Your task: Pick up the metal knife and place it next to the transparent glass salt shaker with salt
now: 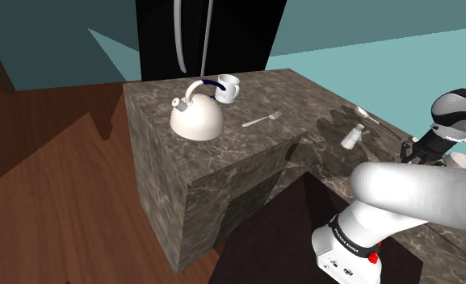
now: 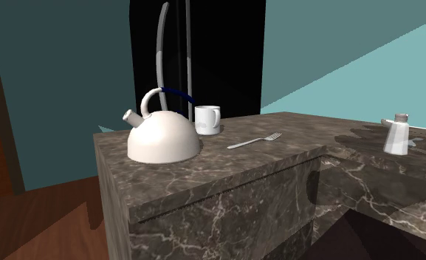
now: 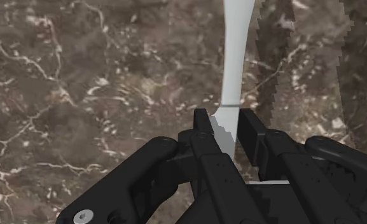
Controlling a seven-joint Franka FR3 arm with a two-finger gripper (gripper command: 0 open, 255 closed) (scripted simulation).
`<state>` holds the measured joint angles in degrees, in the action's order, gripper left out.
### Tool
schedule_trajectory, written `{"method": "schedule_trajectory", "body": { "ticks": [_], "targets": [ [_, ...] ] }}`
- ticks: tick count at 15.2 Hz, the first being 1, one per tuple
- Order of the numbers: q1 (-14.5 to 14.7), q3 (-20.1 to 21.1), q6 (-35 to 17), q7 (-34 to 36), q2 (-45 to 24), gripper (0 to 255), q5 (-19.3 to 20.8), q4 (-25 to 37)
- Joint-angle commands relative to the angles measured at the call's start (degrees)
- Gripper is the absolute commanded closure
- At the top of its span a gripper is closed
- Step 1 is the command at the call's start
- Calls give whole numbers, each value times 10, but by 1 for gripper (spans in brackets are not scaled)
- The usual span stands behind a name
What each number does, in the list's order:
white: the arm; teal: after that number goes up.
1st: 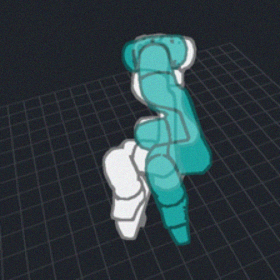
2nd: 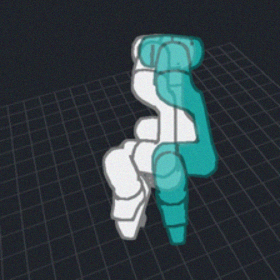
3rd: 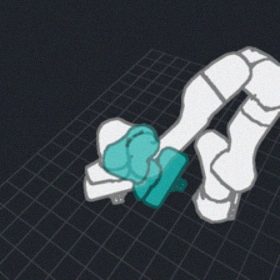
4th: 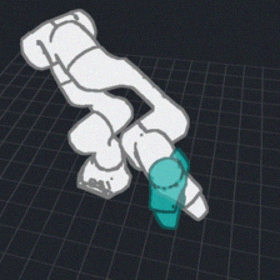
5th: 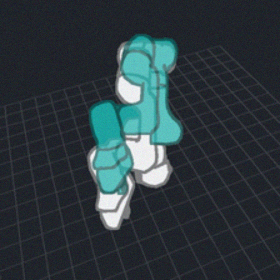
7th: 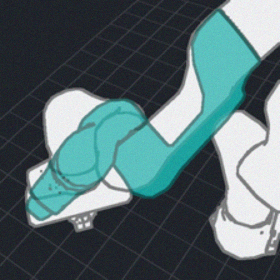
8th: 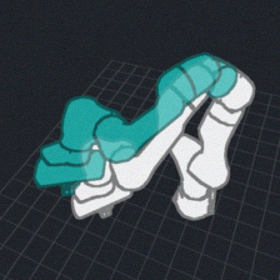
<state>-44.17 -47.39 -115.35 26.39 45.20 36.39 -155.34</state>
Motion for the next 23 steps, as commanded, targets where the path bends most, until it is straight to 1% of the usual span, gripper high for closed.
{"method": "schedule_trajectory", "body": {
  "ticks": [1,4,12,13,18,21,22,23],
  "targets": [
    [0,-11,-19,2,-8,255,8,-10],
    [3,-29,-48,4,-24,255,19,-22],
    [3,-29,-48,4,-24,255,19,-22],
    [3,-29,-48,4,-24,0,19,-22],
    [3,-29,-48,4,-24,0,19,-22],
    [-1,14,23,-1,11,0,-9,11],
    [-1,24,40,-2,18,0,-17,21],
    [-1,24,40,-2,18,0,-17,21]
  ]
}}
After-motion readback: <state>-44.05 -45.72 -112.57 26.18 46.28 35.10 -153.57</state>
